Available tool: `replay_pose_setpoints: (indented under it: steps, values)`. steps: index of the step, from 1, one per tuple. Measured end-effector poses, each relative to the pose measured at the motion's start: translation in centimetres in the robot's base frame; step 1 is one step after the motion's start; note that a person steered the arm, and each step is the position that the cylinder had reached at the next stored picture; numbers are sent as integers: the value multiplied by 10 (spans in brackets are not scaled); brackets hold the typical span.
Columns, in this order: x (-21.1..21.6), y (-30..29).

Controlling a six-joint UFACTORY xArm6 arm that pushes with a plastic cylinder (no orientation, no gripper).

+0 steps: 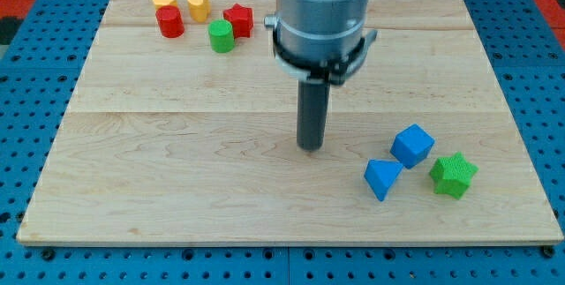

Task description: Move the green circle to the bottom of red circle

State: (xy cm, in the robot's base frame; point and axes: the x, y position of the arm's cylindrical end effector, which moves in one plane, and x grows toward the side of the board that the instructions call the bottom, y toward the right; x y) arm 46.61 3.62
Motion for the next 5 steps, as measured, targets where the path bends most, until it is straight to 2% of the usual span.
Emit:
replay_pose_setpoints:
  steps: [1, 2, 4, 5]
  values:
    - [-92, 7]
    - [-142, -10]
    - [-163, -118]
    - [-176, -132]
